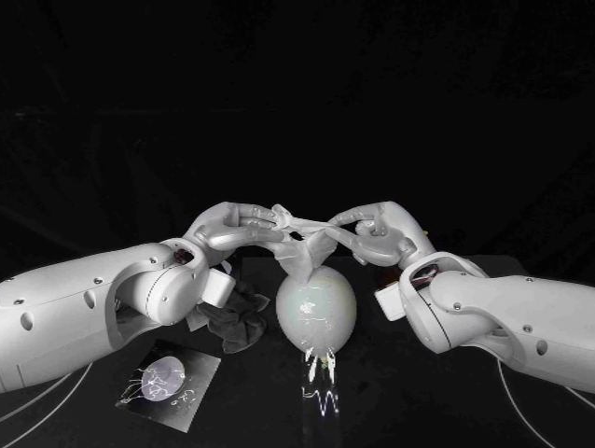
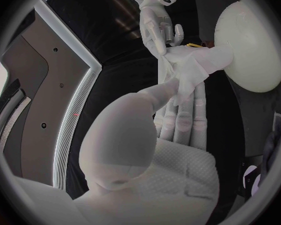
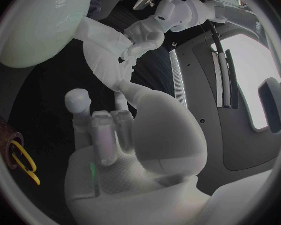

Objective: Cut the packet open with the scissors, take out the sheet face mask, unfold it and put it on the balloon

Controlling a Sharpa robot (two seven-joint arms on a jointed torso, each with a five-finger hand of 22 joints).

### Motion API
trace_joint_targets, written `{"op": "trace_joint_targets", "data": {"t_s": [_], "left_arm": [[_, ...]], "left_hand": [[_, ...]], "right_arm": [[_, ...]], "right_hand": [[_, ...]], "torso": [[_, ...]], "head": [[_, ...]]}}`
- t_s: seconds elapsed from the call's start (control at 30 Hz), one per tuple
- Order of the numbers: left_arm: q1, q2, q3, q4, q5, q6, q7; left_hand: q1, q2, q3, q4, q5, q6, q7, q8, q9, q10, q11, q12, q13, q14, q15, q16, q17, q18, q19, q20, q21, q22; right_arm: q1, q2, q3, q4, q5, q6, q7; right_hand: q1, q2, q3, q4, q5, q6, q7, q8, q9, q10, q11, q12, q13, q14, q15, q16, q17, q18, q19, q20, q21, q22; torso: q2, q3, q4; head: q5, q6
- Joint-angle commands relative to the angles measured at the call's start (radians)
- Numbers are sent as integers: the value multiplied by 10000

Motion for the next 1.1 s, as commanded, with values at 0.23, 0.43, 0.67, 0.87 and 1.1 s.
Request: {"op": "trace_joint_targets", "data": {"t_s": [0.23,0.43,0.67,0.87,1.1], "left_arm": [[13,-33,16,32,45,-24,131],[13,-47,17,3,118,-43,146],[14,-48,19,-66,329,-70,208],[17,-46,23,-114,455,-29,227],[36,-18,61,-262,652,45,268]], "left_hand": [[-206,-31,223,-30,42,27,12,-123,-45,521,-64,9,-40,0,-45,113,98,155,-27,-92,154,50],[-242,-40,289,-39,41,23,17,-142,-58,521,-60,5,-51,-19,-42,154,132,152,-48,-90,197,70],[-265,-50,344,-52,41,8,24,-164,-71,507,-54,-4,-61,-38,-40,191,160,155,-60,-91,243,92],[-273,-68,431,-88,41,-45,41,-215,-98,467,-38,-27,-72,-49,-40,260,203,161,-78,-102,328,132],[-286,-95,582,-145,41,-160,100,-312,-145,277,21,-145,-98,-92,-14,370,274,156,-147,-96,458,193]], "right_arm": [[31,-35,25,-28,2266,-322,1143],[62,-43,35,-99,2639,-294,1293],[131,-51,43,-210,2763,-193,1310],[244,-44,49,-322,2793,-12,1216],[481,-18,55,-529,2794,402,938]], "right_hand": [[-90,43,108,-6,36,-25,26,45,95,808,-58,-203,2150,994,-40,8,2530,101,-73,-42,-126,-61],[-116,39,124,-5,36,-54,31,46,100,786,-53,-272,2110,967,-37,-11,2470,107,-101,-45,-157,-76],[-117,26,133,-20,36,-67,31,49,103,779,-53,-291,2100,968,-36,-11,2471,109,-111,-46,-169,-80],[-114,18,139,-34,36,-74,30,52,107,778,-54,-297,2096,968,-36,-12,2470,105,-97,-48,-154,-68],[-94,9,169,-77,37,-85,29,65,117,780,-56,-295,2098,975,-37,-7,2487,106,-101,-52,-160,-66]], "torso": [[-2,0,8],[-4,1,11],[0,-4,7],[0,0,14],[-18,-1,14]], "head": [[-17,-8],[-26,-1],[-37,17],[-65,43],[-98,110]]}}
